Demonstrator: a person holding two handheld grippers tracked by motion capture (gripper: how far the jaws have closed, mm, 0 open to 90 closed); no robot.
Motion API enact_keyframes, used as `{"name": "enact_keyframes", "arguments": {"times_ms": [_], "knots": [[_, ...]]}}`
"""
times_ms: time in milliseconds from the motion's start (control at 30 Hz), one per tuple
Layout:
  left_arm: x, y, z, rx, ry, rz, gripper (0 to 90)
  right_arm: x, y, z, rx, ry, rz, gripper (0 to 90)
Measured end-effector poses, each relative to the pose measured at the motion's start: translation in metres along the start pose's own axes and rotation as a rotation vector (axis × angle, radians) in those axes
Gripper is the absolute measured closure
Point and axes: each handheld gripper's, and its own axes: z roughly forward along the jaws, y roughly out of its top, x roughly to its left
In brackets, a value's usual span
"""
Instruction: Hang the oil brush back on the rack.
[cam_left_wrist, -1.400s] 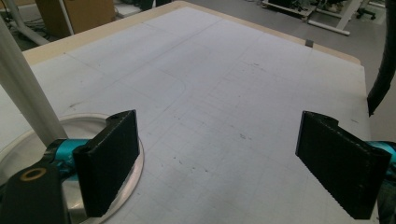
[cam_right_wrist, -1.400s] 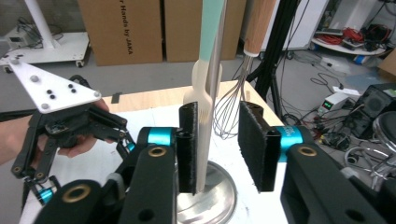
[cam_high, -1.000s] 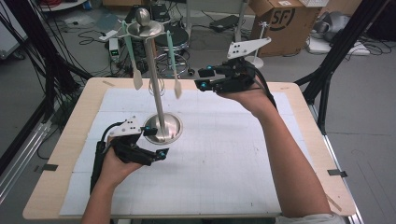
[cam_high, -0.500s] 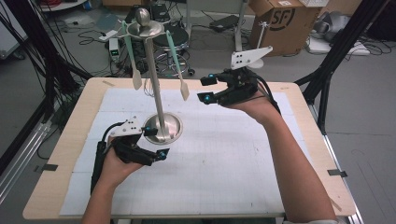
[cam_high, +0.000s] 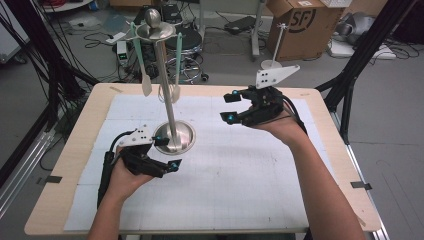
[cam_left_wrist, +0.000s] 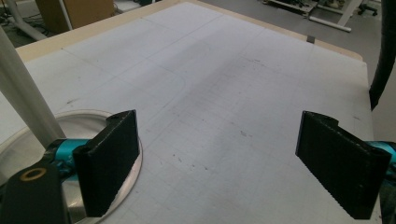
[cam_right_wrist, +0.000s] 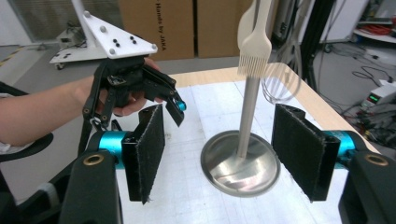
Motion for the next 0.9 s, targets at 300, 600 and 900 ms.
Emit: {"name": "enact_keyframes", "arguments": {"times_ms": [300, 600, 900], "knots": [[0.0, 0.0, 0.001, 0.002, -0.003, 0.003, 14.1, 0.01, -0.023, -0.005, 0.017, -0.041, 0.039, 31.6], [0.0, -0.001, 0.002, 0.006, -0.004, 0.001, 14.1, 0.015, -0.048, -0.004, 0.073, -0.074, 0.085, 30.2], [-0.001, -0.001, 0.003, 0.008, -0.003, -0.001, 14.0, 0.018, -0.068, 0.001, 0.133, -0.088, 0.128, 29.8]]}}
